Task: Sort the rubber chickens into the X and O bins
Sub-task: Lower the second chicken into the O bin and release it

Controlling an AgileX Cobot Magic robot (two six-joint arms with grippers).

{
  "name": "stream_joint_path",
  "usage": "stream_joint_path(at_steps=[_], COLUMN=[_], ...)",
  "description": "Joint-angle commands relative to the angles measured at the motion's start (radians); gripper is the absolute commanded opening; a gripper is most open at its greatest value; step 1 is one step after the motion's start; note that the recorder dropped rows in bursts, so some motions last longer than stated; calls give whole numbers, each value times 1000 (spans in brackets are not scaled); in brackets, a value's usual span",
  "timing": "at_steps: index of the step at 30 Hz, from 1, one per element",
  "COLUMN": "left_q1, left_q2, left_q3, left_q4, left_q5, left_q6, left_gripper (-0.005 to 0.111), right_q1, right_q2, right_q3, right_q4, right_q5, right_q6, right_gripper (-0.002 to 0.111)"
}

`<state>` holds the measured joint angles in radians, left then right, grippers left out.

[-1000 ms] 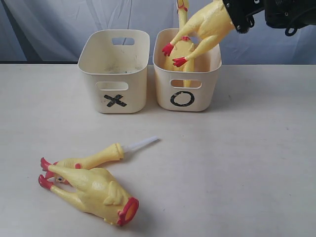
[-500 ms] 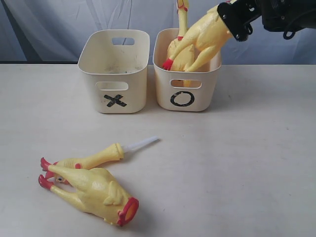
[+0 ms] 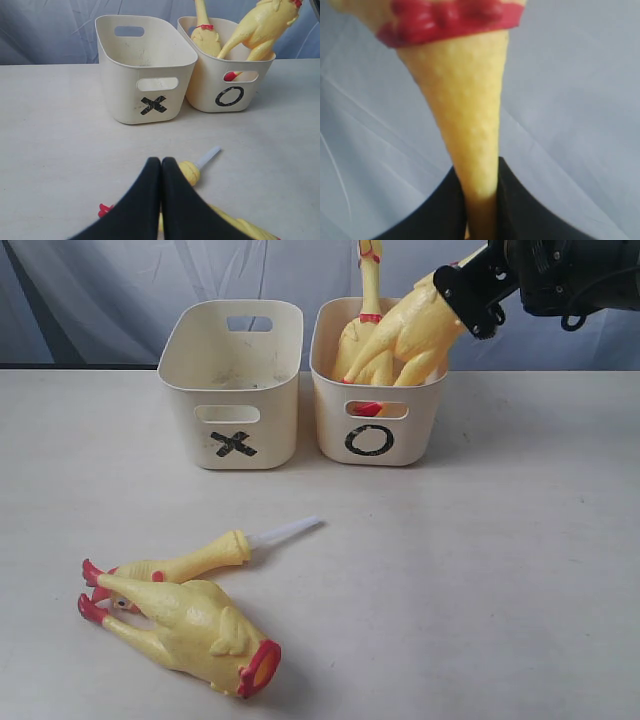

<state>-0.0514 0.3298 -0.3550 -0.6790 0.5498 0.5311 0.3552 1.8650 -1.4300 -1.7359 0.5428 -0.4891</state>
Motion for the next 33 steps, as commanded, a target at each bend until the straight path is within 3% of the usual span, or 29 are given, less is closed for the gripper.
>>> stream_joint_path(at_steps=[1,11,18,33], left_q1=[-10,-10,-10,-10], left_q2=[3,3,3,3], left_q3=[-5,-5,-5,-5], left_q4=[-10,-10,-10,-10], left_q5=[6,6,6,6], left_q6=[3,3,3,3], left_gripper=[0,0,0,0], right_q1=[-5,-5,-5,-5], right_q2=[10,17,17,13], right_q3=[-11,-11,-11,-11], right_q4=[-9,-9,-9,-9], right_q5=[2,-9,-20,-45], right_q6=[0,6,23,63], right_gripper=[-1,2,47,49])
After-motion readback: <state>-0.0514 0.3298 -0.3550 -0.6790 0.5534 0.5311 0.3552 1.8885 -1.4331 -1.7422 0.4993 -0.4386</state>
